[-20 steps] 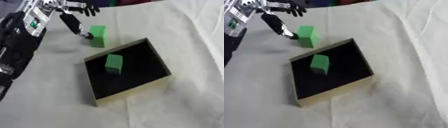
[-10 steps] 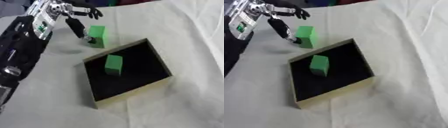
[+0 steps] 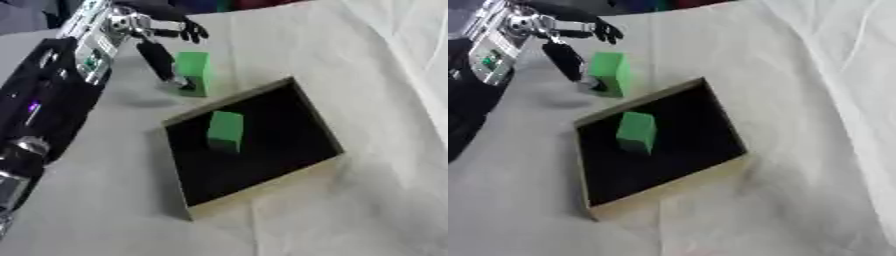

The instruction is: Pick up objects on the table and place them in the box.

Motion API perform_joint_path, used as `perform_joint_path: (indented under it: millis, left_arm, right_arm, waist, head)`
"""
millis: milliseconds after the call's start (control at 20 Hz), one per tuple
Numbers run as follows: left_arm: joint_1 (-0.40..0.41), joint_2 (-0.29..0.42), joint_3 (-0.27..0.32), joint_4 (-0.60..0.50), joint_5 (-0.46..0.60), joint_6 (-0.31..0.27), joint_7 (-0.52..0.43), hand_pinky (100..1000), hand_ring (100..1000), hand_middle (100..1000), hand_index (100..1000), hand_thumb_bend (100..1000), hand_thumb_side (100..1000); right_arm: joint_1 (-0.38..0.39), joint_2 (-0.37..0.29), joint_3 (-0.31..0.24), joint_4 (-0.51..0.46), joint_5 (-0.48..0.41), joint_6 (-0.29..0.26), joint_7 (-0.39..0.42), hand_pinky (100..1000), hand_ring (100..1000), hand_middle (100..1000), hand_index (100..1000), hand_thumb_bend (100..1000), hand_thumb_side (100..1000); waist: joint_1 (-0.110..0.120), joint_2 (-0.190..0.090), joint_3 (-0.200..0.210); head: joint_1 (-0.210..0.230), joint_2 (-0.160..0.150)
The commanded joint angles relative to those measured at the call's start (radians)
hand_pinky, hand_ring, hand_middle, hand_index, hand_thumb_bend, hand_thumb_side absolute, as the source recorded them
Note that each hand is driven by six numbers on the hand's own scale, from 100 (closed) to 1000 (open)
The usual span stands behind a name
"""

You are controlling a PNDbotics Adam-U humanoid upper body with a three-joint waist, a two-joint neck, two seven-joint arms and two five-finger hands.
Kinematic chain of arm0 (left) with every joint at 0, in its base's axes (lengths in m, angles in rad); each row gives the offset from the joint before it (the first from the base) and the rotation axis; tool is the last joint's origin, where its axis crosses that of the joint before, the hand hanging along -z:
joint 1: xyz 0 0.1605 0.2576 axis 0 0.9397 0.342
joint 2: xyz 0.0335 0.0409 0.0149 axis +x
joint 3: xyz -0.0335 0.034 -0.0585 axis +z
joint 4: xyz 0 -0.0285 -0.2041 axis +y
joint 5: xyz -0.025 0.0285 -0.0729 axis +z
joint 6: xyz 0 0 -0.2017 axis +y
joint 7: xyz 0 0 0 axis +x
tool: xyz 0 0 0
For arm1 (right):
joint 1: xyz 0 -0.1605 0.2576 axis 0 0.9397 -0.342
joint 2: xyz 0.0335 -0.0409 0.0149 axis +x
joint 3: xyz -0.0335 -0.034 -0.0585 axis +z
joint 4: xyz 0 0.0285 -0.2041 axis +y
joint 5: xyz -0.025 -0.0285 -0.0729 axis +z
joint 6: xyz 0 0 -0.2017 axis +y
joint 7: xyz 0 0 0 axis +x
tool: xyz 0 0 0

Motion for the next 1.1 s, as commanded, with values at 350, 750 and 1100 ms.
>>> perform_joint_path:
  millis: [350, 750, 1100]
  left_arm:
    - [-0.013, 0.006, 0.022, 0.036, -0.050, -0.004, 0.017, 924, 905, 847, 1000, 530, 367]
    - [-0.007, -0.001, 0.020, 0.044, -0.032, -0.003, 0.037, 780, 689, 625, 823, 404, 379]
    - [-0.012, 0.008, 0.020, 0.026, 0.009, 0.024, 0.048, 712, 596, 546, 745, 217, 360]
  right_arm:
    - [-0.014, -0.011, -0.014, -0.015, -0.011, 0.001, 0.006, 885, 764, 614, 935, 100, 877]
    - [-0.005, -0.008, -0.021, -0.015, -0.016, 0.004, 0.004, 886, 765, 613, 935, 100, 879]
    - [0.005, -0.006, -0.025, -0.015, -0.018, 0.009, 0.002, 886, 765, 613, 935, 100, 877]
  waist:
    - [-0.005, -0.011, -0.010]
    - [-0.005, -0.010, -0.014]
    - [-0.006, -0.018, -0.013]
  head:
    - [0.009, -0.020]
    - [0.009, -0.017]
    - [0.008, -0.011]
